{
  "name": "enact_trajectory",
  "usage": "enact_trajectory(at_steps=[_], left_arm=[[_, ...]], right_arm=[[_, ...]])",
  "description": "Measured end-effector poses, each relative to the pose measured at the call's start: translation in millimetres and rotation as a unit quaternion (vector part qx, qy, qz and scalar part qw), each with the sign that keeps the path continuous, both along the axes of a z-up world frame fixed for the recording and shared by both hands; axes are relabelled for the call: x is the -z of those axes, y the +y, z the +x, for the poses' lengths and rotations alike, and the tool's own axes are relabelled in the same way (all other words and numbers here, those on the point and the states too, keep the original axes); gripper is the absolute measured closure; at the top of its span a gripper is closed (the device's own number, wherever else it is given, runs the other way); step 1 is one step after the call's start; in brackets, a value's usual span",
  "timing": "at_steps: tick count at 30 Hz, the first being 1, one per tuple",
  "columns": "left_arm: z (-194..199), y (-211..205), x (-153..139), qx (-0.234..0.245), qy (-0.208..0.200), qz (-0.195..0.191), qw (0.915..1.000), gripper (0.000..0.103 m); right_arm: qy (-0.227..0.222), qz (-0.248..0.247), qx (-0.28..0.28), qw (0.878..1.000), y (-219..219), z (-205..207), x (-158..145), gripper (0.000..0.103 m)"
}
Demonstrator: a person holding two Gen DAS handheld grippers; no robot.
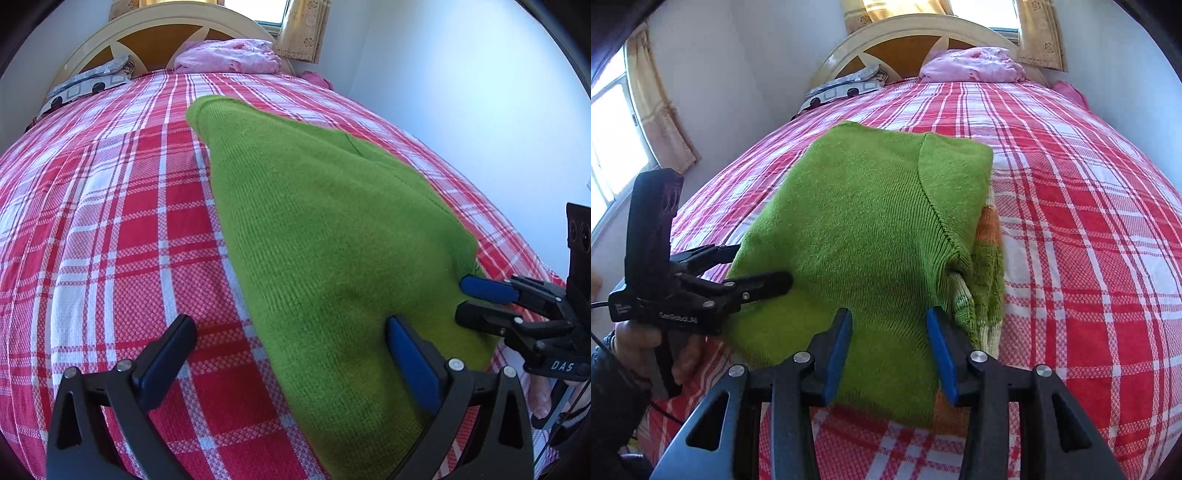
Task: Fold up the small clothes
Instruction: 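Close both grippers on the end of the narrow green sweater bundle, then lift the sweater bundle off the bed with both grippers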
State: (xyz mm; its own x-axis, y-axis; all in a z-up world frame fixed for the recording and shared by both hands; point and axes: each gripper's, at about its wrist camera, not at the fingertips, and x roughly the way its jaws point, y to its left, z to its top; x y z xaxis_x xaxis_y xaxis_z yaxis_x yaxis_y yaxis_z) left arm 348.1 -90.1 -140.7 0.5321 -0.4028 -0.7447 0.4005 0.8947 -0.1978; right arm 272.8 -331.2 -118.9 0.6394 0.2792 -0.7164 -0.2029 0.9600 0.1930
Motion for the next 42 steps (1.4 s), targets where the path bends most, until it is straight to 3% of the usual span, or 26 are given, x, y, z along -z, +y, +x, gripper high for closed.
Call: enact_trajectory(at_steps=[7, 11, 14, 17, 25, 28, 31, 33, 36, 42], left_arm=[[-1, -1, 0, -0.001, 0.001, 0.000, 1.0000, 0.000], [-1, -3, 0, -0.001, 0.000, 0.004, 1.0000, 0.000], [-1, -3, 0, -0.001, 0.000, 0.005, 1.0000, 0.000], [-1, -3, 0, 0.000, -0.002, 0.003, 1.0000, 0.000], [-7, -9, -5, 0.018, -0.024, 0.013, 0.9995, 0.000], [-4, -6, -4, 0.021, -0.014, 0.001, 0.9997, 0.000], [-3, -5, -4, 0.024, -0.007, -0.013, 0.9996, 0.000], [-5, -6, -5, 0.030, -0.012, -0.016, 0.9993, 0.004], [-5, -9, -4, 0.036, -0.010, -0.015, 0.9992, 0.007], [-3, -8, -3, 0.044, 0.000, -0.033, 0.9985, 0.011]], right_arm=[[-0.011, 0.001, 0.001, 1.000, 1, -19, -12, 0.059], [-0.072, 0.029, 0.012, 0.997, -2, -23, -48, 0.058], [-0.056, 0.036, -0.011, 0.998, 9, 3, -50, 0.058], [0.007, 0.011, 0.006, 1.000, 8, 38, -20, 0.059], [-0.010, 0.011, -0.006, 1.000, -4, 22, -19, 0.059], [-0.032, 0.053, -0.002, 0.998, -20, 11, -35, 0.058], [-0.056, 0.066, 0.022, 0.996, -36, 12, -51, 0.031], [-0.059, 0.073, 0.044, 0.995, -48, 23, -53, 0.027], [-0.031, 0.114, 0.063, 0.991, -69, 50, -44, 0.027], [0.038, 0.161, 0.045, 0.985, -85, 107, -12, 0.027]])
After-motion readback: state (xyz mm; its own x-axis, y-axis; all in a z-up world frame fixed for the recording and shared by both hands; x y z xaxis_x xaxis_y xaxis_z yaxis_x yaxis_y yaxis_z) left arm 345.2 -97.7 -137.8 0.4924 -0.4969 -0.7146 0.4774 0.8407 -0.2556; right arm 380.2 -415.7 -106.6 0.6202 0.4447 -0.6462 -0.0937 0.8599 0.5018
